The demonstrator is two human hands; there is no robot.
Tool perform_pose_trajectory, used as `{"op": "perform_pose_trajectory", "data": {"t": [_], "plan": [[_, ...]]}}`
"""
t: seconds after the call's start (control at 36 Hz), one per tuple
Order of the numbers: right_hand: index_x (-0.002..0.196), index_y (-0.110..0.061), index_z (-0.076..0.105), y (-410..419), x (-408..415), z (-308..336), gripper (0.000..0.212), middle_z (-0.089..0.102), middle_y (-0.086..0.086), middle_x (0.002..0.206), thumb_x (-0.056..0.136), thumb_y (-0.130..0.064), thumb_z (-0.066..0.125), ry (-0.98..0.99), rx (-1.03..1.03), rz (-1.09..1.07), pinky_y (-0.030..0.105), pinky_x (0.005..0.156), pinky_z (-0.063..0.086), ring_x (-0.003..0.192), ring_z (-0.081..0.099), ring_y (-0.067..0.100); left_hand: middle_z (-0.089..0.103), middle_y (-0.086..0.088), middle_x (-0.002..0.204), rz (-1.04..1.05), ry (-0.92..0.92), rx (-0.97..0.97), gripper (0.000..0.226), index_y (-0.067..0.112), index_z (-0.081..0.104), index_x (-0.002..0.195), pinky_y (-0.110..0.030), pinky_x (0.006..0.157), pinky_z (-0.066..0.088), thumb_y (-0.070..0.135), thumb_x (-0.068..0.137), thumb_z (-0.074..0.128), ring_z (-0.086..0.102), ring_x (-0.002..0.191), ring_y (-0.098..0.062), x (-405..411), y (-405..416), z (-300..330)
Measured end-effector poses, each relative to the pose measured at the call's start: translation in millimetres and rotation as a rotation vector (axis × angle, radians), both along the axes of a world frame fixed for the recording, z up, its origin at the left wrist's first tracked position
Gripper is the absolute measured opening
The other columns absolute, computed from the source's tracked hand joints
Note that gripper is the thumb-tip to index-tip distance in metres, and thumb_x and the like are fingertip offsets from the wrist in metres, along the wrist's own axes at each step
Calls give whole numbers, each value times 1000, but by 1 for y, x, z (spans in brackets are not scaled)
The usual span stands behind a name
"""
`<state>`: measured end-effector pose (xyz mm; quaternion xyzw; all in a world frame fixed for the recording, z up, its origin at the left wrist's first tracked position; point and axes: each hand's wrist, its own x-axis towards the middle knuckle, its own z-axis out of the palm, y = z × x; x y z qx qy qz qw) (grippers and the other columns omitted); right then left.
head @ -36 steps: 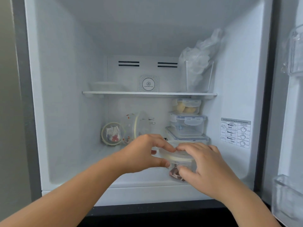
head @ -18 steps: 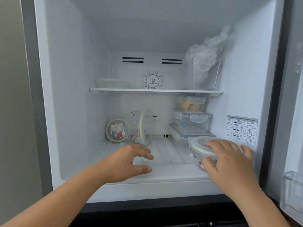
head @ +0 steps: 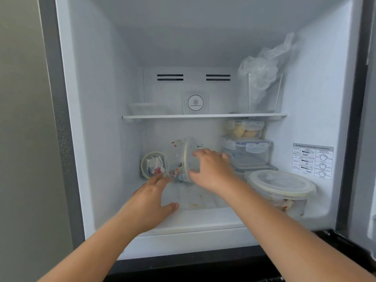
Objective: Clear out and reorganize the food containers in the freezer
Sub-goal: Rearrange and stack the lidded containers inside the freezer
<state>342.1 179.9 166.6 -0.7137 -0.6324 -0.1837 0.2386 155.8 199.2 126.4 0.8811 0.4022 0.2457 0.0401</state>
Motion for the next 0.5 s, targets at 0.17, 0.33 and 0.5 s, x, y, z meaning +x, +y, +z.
{"op": "perform_pose_trajectory", "data": {"t": [0.17, 0.33, 0.5], "plan": [[133, -14, 38, 53, -9, 6, 64, 47, 10, 135, 84, -49, 58, 245, -47, -51, 40, 97, 35, 123, 47, 30, 13, 8, 157, 20, -62, 12, 75, 27, 22, 147, -30, 113, 25, 48, 85, 58, 22, 142, -14, -2, 0, -1], [127, -13, 39, 78, -11, 11, 64, 57, 8, 123, 81, -55, 56, 412, 3, -73, 34, 85, 42, 114, 56, 27, 14, 4, 157, 53, -108, -26, 77, 26, 17, 147, -30, 113, 26, 46, 84, 58, 22, 142, -17, 3, -1, -4], [121, -14, 42, 76, -13, 12, 45, 61, 6, 115, 86, -39, 56, 354, -76, 9, 32, 74, 43, 105, 59, 28, 22, -5, 152, 100, -189, -122, 79, 17, 20, 145, -33, 108, 32, 38, 82, 64, 31, 136, -21, 23, 6, 8]]}}
